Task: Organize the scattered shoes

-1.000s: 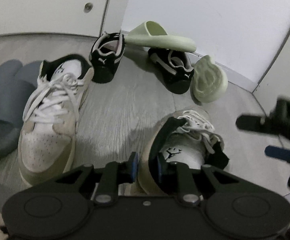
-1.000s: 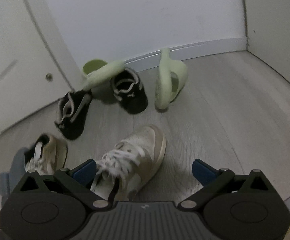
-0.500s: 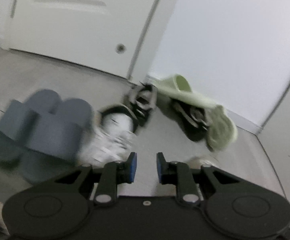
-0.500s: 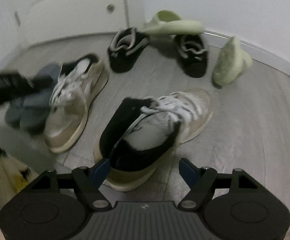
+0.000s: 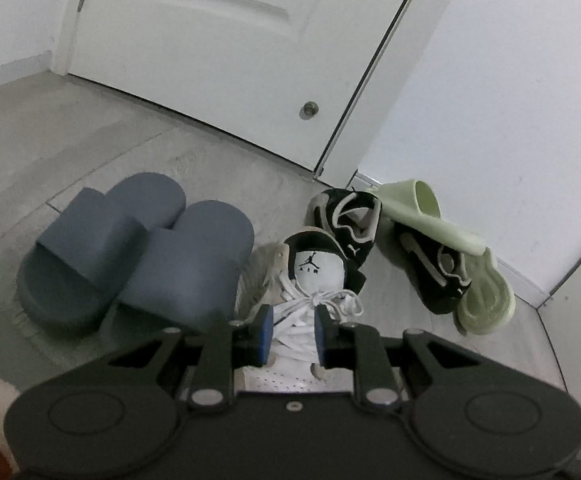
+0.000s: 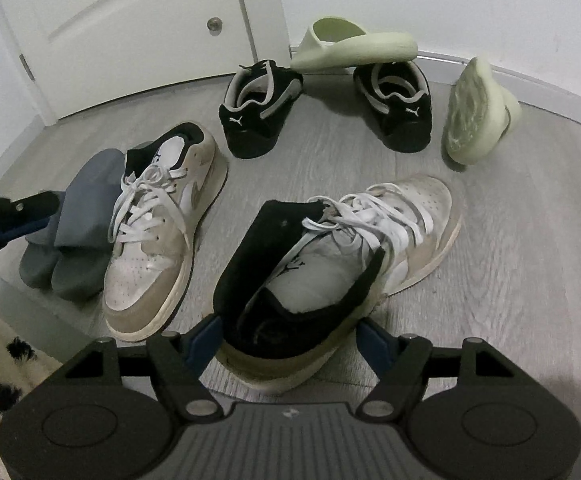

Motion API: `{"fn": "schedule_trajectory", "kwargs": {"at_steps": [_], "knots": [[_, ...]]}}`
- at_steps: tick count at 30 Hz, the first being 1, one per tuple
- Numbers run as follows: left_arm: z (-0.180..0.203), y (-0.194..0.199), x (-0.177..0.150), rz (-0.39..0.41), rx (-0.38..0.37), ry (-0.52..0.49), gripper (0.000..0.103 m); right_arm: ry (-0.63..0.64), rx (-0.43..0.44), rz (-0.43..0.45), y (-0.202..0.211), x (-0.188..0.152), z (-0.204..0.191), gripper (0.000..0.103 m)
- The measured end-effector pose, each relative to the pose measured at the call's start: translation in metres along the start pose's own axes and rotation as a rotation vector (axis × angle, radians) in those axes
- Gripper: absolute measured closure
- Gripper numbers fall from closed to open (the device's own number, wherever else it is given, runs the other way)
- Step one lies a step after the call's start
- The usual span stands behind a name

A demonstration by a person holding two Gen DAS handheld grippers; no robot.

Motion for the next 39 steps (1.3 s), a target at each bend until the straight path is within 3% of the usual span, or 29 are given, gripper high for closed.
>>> {"fn": "schedule_trajectory", "kwargs": {"at_steps": [7, 11, 21, 26, 30, 36, 39], "knots": [[-0.003, -0.012, -0.001, -0.025, -0.012, 0.032, 0.082, 0.055, 0.024, -0.076, -0.007, -0.007, -0.015, 0.040], [-0.001, -0.014, -0.002, -0.028, -0.018, 0.032, 0.082, 0.013, 0.085, -0.112, -0.018, -0.008, -0.020, 0.041], [-0.006, -0.018, -0.001, -0.038, -0.025, 0.064, 0.082, -0.059, 0.186, -0.028, -0.054, 0.027, -0.035, 0.046], [-0.008, -0.018, -0.001, -0.038, -0.025, 0.076, 0.082, 0.096, 0.164, 0.050, -0.075, 0.039, -0.052, 0.046], [-0.010, -0.019, 0.001, -0.039, -0.020, 0.087, 0.082, 0.169, 0.194, 0.075, -0.052, 0.027, -0.059, 0.046], [-0.009, -0.023, 0.000, -0.049, -0.001, 0.081, 0.082, 0.057, 0.125, 0.072, -0.055, 0.023, -0.028, 0.050], [-0.009, -0.023, 0.000, -0.048, 0.000, 0.077, 0.082, -0.011, 0.161, 0.092, -0.064, 0.038, -0.021, 0.051]]}}
Point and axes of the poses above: each gripper's, at about its wrist camera, not at the fingertips, and y roughly against the way its jaws point, z to its right, x to its top, the point moved 3 cm from there along -y, roughly the way its jaws point, and after that the axes turned 14 degrees about x, right-handed, at the moved point
